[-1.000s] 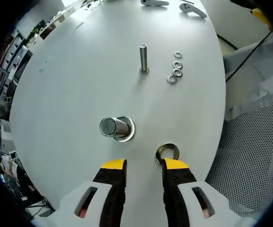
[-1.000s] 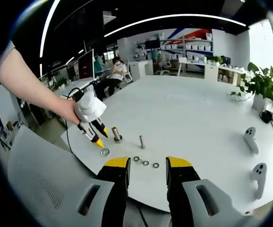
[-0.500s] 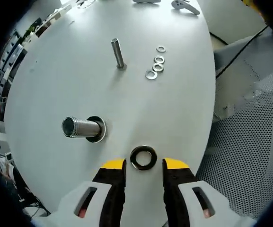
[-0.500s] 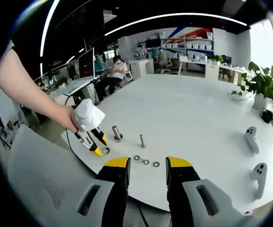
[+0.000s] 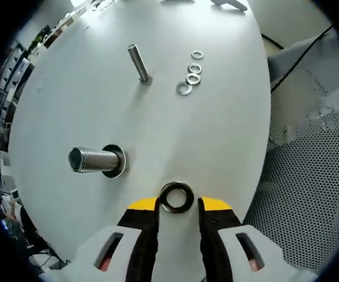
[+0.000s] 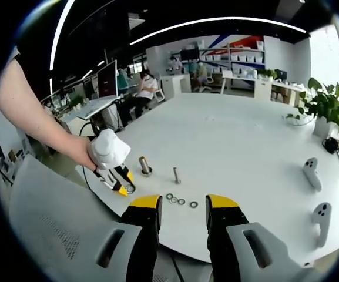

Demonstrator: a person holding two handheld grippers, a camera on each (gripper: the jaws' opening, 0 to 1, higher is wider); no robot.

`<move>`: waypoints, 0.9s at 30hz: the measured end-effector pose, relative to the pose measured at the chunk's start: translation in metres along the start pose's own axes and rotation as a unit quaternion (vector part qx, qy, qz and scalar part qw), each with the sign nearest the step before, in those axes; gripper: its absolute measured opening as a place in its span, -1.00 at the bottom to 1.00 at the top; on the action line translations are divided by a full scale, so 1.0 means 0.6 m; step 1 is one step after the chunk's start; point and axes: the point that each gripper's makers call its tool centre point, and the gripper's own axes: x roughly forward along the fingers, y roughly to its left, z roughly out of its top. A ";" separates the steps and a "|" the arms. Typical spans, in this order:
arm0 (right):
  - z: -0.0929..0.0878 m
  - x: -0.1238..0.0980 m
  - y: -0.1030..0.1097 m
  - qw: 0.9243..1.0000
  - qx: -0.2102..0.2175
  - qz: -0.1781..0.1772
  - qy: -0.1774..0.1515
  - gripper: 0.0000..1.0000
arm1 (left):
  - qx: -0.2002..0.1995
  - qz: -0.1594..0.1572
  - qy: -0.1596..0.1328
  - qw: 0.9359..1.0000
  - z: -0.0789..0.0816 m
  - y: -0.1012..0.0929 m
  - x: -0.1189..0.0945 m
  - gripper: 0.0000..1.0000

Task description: Place the washer onto the threaded stud by aligning its center hole with the stud, sliding it down to the base, and recovering from edge contact or off-axis alignment until the washer reaches the visible bottom stop.

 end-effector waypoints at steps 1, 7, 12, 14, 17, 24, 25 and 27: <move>0.000 0.000 0.000 1.000 0.000 0.000 0.000 -0.36 | -0.002 0.000 -0.002 1.000 0.000 -0.001 0.000 -0.55; 0.000 -0.001 0.001 1.000 -0.001 -0.001 0.001 -0.36 | -0.006 -0.004 -0.001 1.000 0.001 0.001 0.002 -0.56; -0.002 0.001 0.002 1.000 -0.004 0.000 0.004 -0.36 | -0.003 -0.001 0.010 1.000 0.001 -0.001 0.001 -0.57; -0.002 0.000 0.002 1.000 -0.005 -0.002 0.003 -0.36 | -0.015 -0.001 0.012 1.000 0.000 0.001 0.002 -0.57; -0.002 0.000 0.001 1.000 -0.004 -0.004 0.003 -0.36 | -0.018 -0.001 0.013 1.000 0.000 0.000 0.002 -0.58; -0.002 0.000 0.000 1.000 -0.006 -0.006 0.004 -0.36 | -0.020 0.001 0.012 1.000 0.001 -0.003 0.001 -0.60; -0.002 0.000 -0.001 1.000 -0.006 -0.006 0.004 -0.36 | -0.013 0.003 0.011 1.000 0.001 -0.004 0.001 -0.60; -0.002 0.000 -0.001 1.000 -0.007 -0.007 0.004 -0.36 | -0.014 0.005 0.004 1.000 0.000 -0.004 0.000 -0.61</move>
